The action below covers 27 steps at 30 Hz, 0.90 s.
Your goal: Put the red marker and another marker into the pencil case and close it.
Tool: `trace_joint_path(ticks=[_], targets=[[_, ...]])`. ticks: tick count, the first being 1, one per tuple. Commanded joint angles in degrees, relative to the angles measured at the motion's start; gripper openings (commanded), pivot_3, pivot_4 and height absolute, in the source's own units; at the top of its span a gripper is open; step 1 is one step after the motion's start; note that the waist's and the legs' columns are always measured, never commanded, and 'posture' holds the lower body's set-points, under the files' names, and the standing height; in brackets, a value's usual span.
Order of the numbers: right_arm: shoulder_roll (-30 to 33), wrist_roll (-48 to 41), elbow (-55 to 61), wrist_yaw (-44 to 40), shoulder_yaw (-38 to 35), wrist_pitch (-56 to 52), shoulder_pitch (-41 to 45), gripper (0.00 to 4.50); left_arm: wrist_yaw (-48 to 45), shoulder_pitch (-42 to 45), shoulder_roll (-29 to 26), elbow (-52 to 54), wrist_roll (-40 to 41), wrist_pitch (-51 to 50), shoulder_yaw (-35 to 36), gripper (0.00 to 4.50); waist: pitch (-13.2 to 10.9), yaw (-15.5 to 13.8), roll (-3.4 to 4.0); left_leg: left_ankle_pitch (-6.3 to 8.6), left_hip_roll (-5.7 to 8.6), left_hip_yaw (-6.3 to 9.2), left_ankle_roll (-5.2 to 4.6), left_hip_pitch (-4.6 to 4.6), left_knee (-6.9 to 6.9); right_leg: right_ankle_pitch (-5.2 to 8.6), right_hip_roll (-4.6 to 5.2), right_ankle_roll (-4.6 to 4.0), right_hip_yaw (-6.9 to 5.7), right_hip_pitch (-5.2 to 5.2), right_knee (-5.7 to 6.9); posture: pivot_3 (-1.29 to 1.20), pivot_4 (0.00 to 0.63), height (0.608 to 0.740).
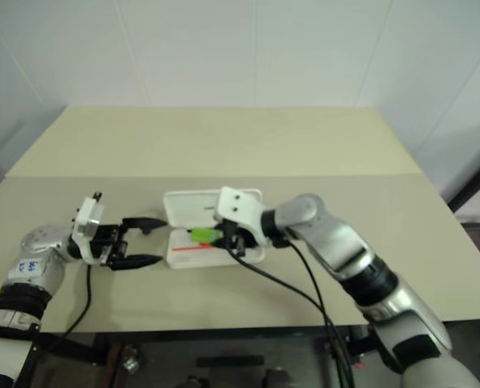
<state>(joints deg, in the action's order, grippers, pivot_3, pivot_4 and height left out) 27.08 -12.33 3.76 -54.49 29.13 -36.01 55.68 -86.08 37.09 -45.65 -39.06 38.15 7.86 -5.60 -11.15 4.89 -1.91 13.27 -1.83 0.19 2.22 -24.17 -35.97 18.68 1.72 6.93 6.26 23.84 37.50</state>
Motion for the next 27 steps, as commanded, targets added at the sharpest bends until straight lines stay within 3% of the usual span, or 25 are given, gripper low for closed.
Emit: trace_joint_path(ticks=[1, 9, 27], targets=[[-3.77, 2.22, -4.76, -1.99, 0.74, 5.2, 2.85, 1.09, -6.42, -0.46, -2.06, -0.59, 1.86, 1.72, 0.33, 4.5, 0.0, -0.07, 0.0, 0.0, -0.02, 0.04, 0.0, -0.01, 0.01, 0.02, 0.02, -0.04, -0.06, 0.0, 0.0, 0.0, 0.15, 0.74], [-9.59, 6.25, -13.46, -6.83, 2.58, 11.31, 4.12, 1.09, -6.42, -2.54, -3.44, 0.66, 3.05, 1.69, 0.92, 4.5, 0.0, -0.1, 0.0, 0.01, -0.03, 0.06, 0.02, -0.02, -0.06, 0.05, 0.14, -0.08, -0.1, 0.01, 0.11, 0.0, 0.15, 0.74], [-17.45, 13.45, -29.33, -8.54, 1.05, 21.18, 6.22, 1.09, -6.42, -4.36, -3.55, 2.96, 3.17, 1.06, 2.25, 4.5, 0.0, 0.03, 0.0, 0.01, -0.05, 0.16, 0.03, 0.0, -0.12, 0.05, 0.08, -0.1, -0.18, 0.01, 0.27, 0.0, 0.15, 0.74]])
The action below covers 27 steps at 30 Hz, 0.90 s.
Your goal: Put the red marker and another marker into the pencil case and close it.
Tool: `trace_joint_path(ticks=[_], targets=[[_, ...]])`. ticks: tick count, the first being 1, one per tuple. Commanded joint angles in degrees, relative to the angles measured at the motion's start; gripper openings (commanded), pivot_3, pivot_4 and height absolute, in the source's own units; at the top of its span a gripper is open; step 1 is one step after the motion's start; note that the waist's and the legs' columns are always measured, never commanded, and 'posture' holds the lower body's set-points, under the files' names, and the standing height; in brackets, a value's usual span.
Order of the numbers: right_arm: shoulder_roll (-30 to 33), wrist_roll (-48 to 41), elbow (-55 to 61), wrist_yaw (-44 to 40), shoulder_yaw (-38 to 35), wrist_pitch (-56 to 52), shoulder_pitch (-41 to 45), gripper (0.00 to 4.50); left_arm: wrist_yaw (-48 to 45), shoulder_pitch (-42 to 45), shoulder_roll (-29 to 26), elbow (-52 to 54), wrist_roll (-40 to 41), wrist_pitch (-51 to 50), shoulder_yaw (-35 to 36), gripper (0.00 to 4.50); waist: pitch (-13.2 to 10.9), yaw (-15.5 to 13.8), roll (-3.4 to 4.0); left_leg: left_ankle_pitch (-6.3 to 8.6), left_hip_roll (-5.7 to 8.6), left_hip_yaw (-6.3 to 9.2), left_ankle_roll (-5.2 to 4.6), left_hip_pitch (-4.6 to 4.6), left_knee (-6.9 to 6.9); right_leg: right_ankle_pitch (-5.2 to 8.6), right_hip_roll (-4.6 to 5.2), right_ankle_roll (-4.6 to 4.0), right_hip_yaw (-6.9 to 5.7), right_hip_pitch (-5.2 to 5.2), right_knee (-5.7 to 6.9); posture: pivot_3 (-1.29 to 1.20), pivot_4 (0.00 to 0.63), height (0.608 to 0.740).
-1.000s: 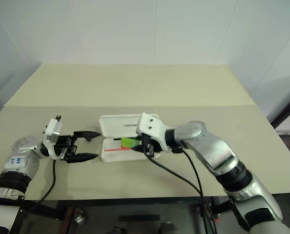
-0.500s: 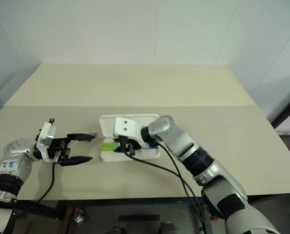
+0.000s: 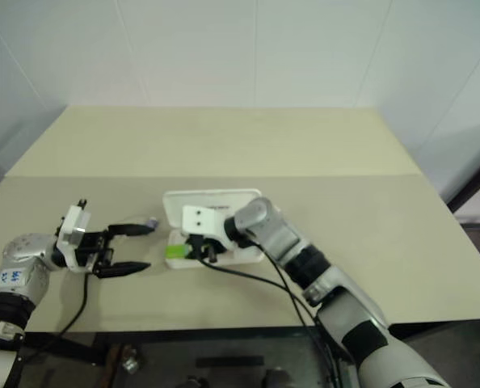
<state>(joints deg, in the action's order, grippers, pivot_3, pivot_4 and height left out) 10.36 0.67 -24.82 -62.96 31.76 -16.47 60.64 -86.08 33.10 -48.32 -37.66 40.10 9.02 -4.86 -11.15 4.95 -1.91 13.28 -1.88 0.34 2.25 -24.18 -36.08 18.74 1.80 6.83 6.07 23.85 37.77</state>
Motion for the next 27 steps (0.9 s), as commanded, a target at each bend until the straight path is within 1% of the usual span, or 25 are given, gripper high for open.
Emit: trace_joint_path(ticks=[1, 3, 4, 5, 10, 12, 15, 17, 20, 23, 25, 27], targets=[[-0.9, 0.71, -1.25, 0.05, -1.66, 1.88, 1.29, 1.09, -6.42, -0.43, -0.88, 1.69, 1.26, -0.22, 1.6, 4.5, 0.0, -0.04, 0.0, 0.0, 0.0, 0.01, 0.0, 0.0, 0.0, 0.0, 0.02, 0.0, -0.01, 0.0, 0.0, 0.0, 0.15, 0.74], [-1.0, 1.09, -1.73, -0.13, -1.76, 2.03, 1.24, 1.09, -6.42, -0.51, -0.86, 1.86, 1.26, -0.39, 1.76, 4.5, 0.0, -0.02, 0.0, 0.0, 0.01, 0.01, 0.0, -0.01, -0.01, 0.0, 0.07, 0.0, -0.01, -0.01, 0.0, 0.0, 0.15, 0.74], [-0.78, 1.13, -1.33, -0.7, -1.7, 1.77, 1.03, 1.81, -6.42, -0.52, -0.85, 1.88, 1.22, -0.4, 1.85, 4.5, 0.0, 0.0, 0.0, 0.0, 0.02, -0.01, 0.0, -0.01, -0.01, 0.0, 0.09, 0.0, 0.0, -0.01, 0.0, 0.0, 0.15, 0.74], [-0.64, 1.17, -1.02, -1.14, -1.69, 1.58, 0.87, 2.08, -6.42, -0.52, -0.83, 1.89, 1.18, -0.4, 1.9, 4.5, 0.0, 0.01, 0.0, 0.0, 0.04, -0.01, 0.0, -0.01, -0.02, 0.0, 0.1, 0.0, 0.0, -0.01, 0.0, 0.0, 0.15, 0.74], [0.5, 0.44, 3.36, -2.53, -2.63, -1.1, 0.04, 3.86, -6.42, -0.53, -0.68, 1.99, 1.15, -0.52, 2.26, 4.5, 0.0, 0.0, 0.0, 0.0, 0.01, 0.03, 0.0, -0.01, 0.01, 0.0, 0.09, 0.0, -0.03, -0.01, 0.0, 0.0, 0.15, 0.74], [0.9, 0.27, 4.95, -2.55, -3.07, -2.16, -0.23, 4.48, -6.42, -0.52, -0.57, 2.05, 1.14, -0.58, 2.39, 4.5, 0.0, 0.03, 0.0, 0.0, 0.0, 0.02, 0.0, -0.01, 0.0, 0.0, 0.09, -0.01, -0.03, -0.01, 0.01, 0.0, 0.15, 0.74], [2.19, -0.84, 10.04, -2.8, -4.34, -5.3, -1.09, 4.48, -6.42, -0.64, -0.11, 2.48, 1.2, -0.85, 3.16, 4.5, 0.0, -0.04, 0.0, 0.0, 0.0, 0.05, 0.0, 0.0, -0.01, 0.01, 0.09, -0.01, -0.04, -0.01, 0.02, 0.0, 0.15, 0.74], [3.48, -2.7, 15.93, -2.99, -6.06, -9.29, -2.26, 4.48, -6.42, -0.98, 0.61, 3.16, 0.99, -1.28, 4.91, 4.5, 0.0, -0.18, 0.0, 0.0, 0.0, 0.06, 0.01, -0.01, -0.01, 0.01, 0.11, -0.01, -0.06, -0.01, 0.02, 0.0, 0.15, 0.74], [5.35, -6.42, 25.68, -2.18, -9.72, -15.35, -5.12, 4.48, -4.19, -2.79, 1.14, 5.38, 0.2, -2.18, 7.7, 4.5, 0.0, -0.13, 0.0, 0.0, 0.05, 0.07, 0.01, -0.03, 0.02, 0.01, 0.5, -0.02, -0.11, -0.02, -0.02, 0.0, 0.15, 0.74], [7.65, -11.49, 35.51, -1.15, -14.59, -20.43, -9.89, 4.48, -0.05, -6.71, 1.32, 9.47, -0.44, -3.25, 10.28, 4.5, 0.0, -0.15, 0.0, 0.0, 0.05, 0.07, 0.01, -0.03, 0.08, 0.02, 0.52, -0.03, -0.12, -0.02, -0.06, 0.0, 0.15, 0.74], [11.1, -15.09, 42.86, -1.87, -17.77, -22.17, -15.01, 4.48, 5.26, -9.83, 1.4, 12.59, -0.94, -5.87, 12.34, 4.5, 0.0, -0.26, 0.0, 0.0, 0.05, 0.19, 0.01, -0.01, 0.08, 0.06, 0.55, -0.1, -0.25, -0.11, -0.09, 0.0, 0.15, 0.74], [13.52, -17.54, 46.76, -1.38, -20.17, -22.59, -18.57, 4.48, 10.37, -12.06, 1.62, 15.2, -2.05, -8.21, 14.12, 4.5, 0.0, -0.37, 0.0, 0.01, 0.09, 0.26, 0.01, -0.02, 0.14, 0.07, 0.66, -0.1, -0.31, -0.16, -0.21, 0.0, 0.15, 0.74]])
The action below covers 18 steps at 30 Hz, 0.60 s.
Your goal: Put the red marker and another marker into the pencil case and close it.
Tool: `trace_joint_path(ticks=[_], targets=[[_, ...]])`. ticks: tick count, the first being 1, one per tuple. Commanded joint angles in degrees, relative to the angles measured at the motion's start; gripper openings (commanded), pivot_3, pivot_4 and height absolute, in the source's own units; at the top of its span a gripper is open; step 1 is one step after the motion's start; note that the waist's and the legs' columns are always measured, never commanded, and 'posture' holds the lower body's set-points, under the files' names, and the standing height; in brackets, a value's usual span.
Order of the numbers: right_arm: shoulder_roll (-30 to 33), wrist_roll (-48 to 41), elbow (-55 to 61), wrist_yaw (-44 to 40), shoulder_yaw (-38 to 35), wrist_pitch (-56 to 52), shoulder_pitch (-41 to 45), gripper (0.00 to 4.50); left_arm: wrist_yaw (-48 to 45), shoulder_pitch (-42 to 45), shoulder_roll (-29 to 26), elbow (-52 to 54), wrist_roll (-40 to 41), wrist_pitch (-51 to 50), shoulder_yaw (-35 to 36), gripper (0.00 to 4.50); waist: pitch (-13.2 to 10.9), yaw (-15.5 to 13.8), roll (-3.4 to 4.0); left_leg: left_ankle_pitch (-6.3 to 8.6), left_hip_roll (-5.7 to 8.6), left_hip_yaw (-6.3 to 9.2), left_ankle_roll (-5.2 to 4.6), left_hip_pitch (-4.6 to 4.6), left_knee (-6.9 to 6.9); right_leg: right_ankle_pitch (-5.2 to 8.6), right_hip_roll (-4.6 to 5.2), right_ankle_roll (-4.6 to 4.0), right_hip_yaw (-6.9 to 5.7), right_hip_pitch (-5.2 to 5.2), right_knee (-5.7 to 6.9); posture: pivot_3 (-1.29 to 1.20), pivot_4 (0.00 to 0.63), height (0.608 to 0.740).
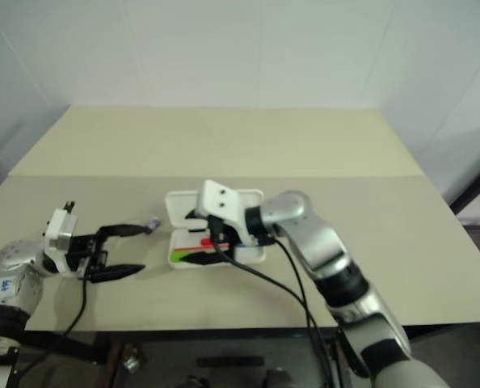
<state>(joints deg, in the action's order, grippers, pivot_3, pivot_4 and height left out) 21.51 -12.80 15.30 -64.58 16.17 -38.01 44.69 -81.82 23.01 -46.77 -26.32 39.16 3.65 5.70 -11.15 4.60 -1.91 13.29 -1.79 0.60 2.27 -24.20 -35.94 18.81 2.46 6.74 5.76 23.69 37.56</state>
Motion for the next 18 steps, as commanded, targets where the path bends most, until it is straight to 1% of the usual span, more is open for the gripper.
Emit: trace_joint_path(ticks=[1, 2, 3, 4, 5, 8, 10, 14, 18], targets=[[3.53, -5.22, 8.0, 0.57, -5.99, -1.12, -4.34, 4.48, 10.56, -2.81, 0.26, 4.77, -3.08, -3.81, 4.09, 4.5, 0.0, -0.07, -0.01, 0.0, 0.01, 0.0, 0.0, -0.02, -0.01, 0.0, 0.03, 0.0, 0.0, 0.0, -0.02, 0.0, 0.15, 0.74], [4.43, -6.3, 9.0, 1.1, -7.45, -1.2, -5.87, 4.48, 15.03, -3.45, 0.38, 5.39, -5.89, -3.99, 4.24, 4.5, 0.0, -0.08, -0.01, 0.0, 0.03, 0.02, 0.0, -0.01, -0.03, 0.0, 0.05, 0.0, -0.02, -0.02, -0.01, 0.0, 0.15, 0.74], [4.7, -8.07, 10.14, 2.34, -10.33, -1.39, -8.13, 4.48, 19.23, -4.16, 0.91, 5.48, -9.65, -1.84, 4.2, 4.5, 0.0, -0.17, -0.01, 0.0, 0.03, 0.04, 0.0, 0.0, -0.05, 0.0, 0.05, 0.01, -0.02, -0.05, -0.02, 0.0, 0.15, 0.74], [4.81, -9.42, 10.8, 3.42, -12.2, -1.53, -9.52, 4.48, 21.82, -4.57, 1.33, 5.54, -12.27, -0.26, 4.18, 4.5, 0.0, -0.18, -0.01, 0.0, 0.03, 0.09, -0.01, 0.05, -0.06, -0.01, 0.05, 0.01, -0.05, -0.14, -0.02, 0.0, 0.15, 0.74], [6.01, -10.7, 11.66, 2.86, -13.78, -0.67, -11.45, 4.48, 22.75, -4.54, 2.1, 5.66, -12.79, -0.02, 4.35, 4.5, 0.0, -0.14, -0.01, 0.0, 0.03, 0.1, -0.01, 0.08, -0.07, -0.01, 0.04, 0.01, -0.07, -0.18, -0.03, 0.0, 0.15, 0.74], [8.93, -13.48, 13.01, 1.15, -16.34, 1.78, -15.09, 4.48, 25.02, -2.46, 4.19, 4.74, -12.97, -0.61, 5.34, 4.5, 0.0, -0.27, -0.01, -0.01, 0.04, 0.07, -0.02, 0.08, -0.07, -0.01, 0.02, 0.02, -0.08, -0.19, -0.04, 0.0, 0.15, 0.74], [9.67, -15.13, 12.76, 0.67, -17.43, 3.82, -16.41, 4.48, 26.69, -0.25, 4.9, 2.89, -14.23, -0.69, 5.43, 4.5, 0.0, -0.33, -0.01, -0.01, 0.04, 0.07, -0.02, 0.07, -0.07, -0.01, -0.02, 0.02, -0.08, -0.19, -0.05, 0.0, 0.15, 0.74], [11.29, -14.0, 10.85, 1.89, -18.58, 8.43, -18.56, 4.48, 26.4, 5.71, 6.09, -3.36, -17.0, 0.96, 3.98, 4.5, 0.0, -0.51, -0.02, -0.02, 0.13, 0.0, -0.02, 0.07, -0.12, -0.02, -0.28, 0.03, -0.15, -0.2, -0.04, 0.0, 0.15, 0.74], [12.54, -12.88, 9.91, 4.07, -18.61, 10.58, -19.5, 4.48, 25.58, 11.06, 6.08, -11.3, -22.6, 2.83, 0.82, 4.5, 0.0, -0.49, -0.02, -0.02, 0.15, -0.3, -0.02, 0.07, -0.11, -0.02, -0.5, 0.03, -0.11, -0.2, -0.04, 0.0, 0.15, 0.74]])
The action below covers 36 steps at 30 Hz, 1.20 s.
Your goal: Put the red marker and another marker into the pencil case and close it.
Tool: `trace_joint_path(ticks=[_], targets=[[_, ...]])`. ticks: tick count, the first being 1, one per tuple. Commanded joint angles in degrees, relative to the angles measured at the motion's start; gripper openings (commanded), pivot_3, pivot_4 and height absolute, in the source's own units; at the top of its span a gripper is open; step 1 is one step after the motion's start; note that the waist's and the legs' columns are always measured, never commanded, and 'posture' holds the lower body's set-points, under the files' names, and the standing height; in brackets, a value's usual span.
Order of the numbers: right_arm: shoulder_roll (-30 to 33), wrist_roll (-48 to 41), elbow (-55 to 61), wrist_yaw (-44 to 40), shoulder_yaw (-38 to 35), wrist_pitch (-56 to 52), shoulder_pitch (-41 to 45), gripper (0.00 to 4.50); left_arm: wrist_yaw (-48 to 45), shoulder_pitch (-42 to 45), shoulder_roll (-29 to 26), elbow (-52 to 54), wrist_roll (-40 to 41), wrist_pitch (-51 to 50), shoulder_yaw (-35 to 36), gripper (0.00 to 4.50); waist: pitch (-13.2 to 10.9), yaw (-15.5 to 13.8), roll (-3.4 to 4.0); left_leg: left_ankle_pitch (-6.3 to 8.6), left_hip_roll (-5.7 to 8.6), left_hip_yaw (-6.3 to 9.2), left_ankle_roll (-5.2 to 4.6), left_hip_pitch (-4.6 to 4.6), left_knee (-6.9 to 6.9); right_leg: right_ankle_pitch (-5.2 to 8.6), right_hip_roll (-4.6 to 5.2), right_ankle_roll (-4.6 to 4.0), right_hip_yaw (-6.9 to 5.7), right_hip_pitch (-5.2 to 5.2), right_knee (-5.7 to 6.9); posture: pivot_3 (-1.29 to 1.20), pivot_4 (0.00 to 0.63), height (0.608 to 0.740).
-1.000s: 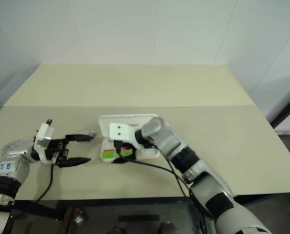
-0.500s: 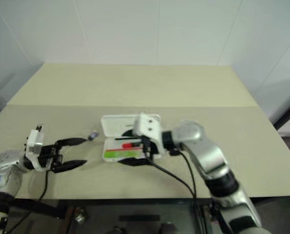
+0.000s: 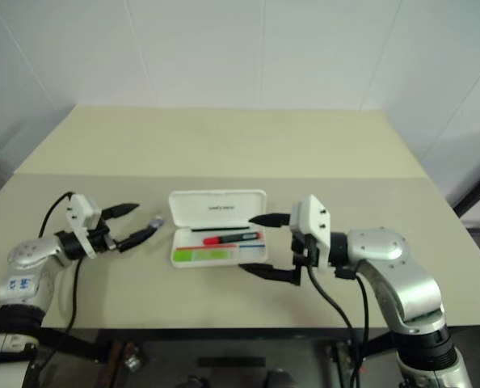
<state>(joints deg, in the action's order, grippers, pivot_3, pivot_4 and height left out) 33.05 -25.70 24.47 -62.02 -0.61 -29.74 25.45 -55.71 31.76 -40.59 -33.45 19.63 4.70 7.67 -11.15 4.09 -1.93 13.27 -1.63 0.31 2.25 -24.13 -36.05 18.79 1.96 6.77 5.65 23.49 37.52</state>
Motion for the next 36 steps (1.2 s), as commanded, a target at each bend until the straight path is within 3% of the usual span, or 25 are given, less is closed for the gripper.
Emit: trace_joint_path(ticks=[1, 10, 16, 21, 31, 36], targets=[[1.22, 0.08, 0.7, 1.94, -1.79, 2.6, -0.37, 4.48, -0.45, 3.2, 0.13, -5.69, -3.59, 2.18, -1.12, 4.5, 0.0, 0.01, 0.0, 0.0, -0.01, -0.04, 0.0, 0.0, 0.0, 0.0, -0.02, 0.0, 0.01, 0.01, 0.0, 0.0, 0.15, 0.74], [3.49, -1.11, 2.38, 5.96, -3.53, 2.91, -2.62, 4.48, -0.86, 8.6, 1.04, -15.96, -7.54, 1.89, -1.95, 4.5, 0.0, -1.0, 0.0, 0.01, -0.07, -0.09, 0.01, -0.02, -0.02, 0.0, -0.17, 0.0, 0.01, 0.04, 0.02, 0.0, 0.15, 0.74], [5.09, -2.5, 3.66, 6.98, -4.93, 2.36, -4.4, 4.48, -1.38, 10.92, 0.89, -20.69, -12.69, -4.02, -6.07, 4.5, 0.0, -1.4, 0.0, 0.01, -0.05, -0.08, 0.01, -0.02, -0.06, 0.0, -0.18, 0.0, 0.01, 0.02, 0.04, 0.0, 0.15, 0.74], [6.04, -3.34, 3.81, 7.78, -5.33, 2.4, -4.77, 4.5, -2.28, 13.04, 2.04, -22.66, -12.91, -4.76, -5.91, 3.32, 0.01, -1.75, 0.01, 0.0, -0.05, -0.1, 0.01, 0.04, -0.19, -0.01, -0.23, -0.01, 0.03, -0.03, 0.16, 0.0, 0.15, 0.74], [6.94, -3.89, 3.77, 8.68, -5.37, 2.74, -4.88, 4.5, -1.61, 16.23, 3.53, -26.1, -13.94, -2.54, -5.52, 0.08, 0.01, -2.53, 0.01, 0.01, -0.03, -0.12, 0.01, -0.01, -0.15, -0.01, -0.21, 0.0, 0.04, -0.02, 0.08, 0.0, 0.15, 0.74], [7.16, -3.97, 3.99, 8.94, -5.48, 2.78, -5.08, 4.5, -2.98, 16.34, 3.65, -26.02, -13.6, -1.62, -5.05, 0.0, 0.01, -2.53, 0.01, 0.01, -0.03, -0.12, 0.01, -0.01, -0.17, -0.01, -0.21, 0.0, 0.04, -0.02, 0.1, 0.0, 0.15, 0.74]])
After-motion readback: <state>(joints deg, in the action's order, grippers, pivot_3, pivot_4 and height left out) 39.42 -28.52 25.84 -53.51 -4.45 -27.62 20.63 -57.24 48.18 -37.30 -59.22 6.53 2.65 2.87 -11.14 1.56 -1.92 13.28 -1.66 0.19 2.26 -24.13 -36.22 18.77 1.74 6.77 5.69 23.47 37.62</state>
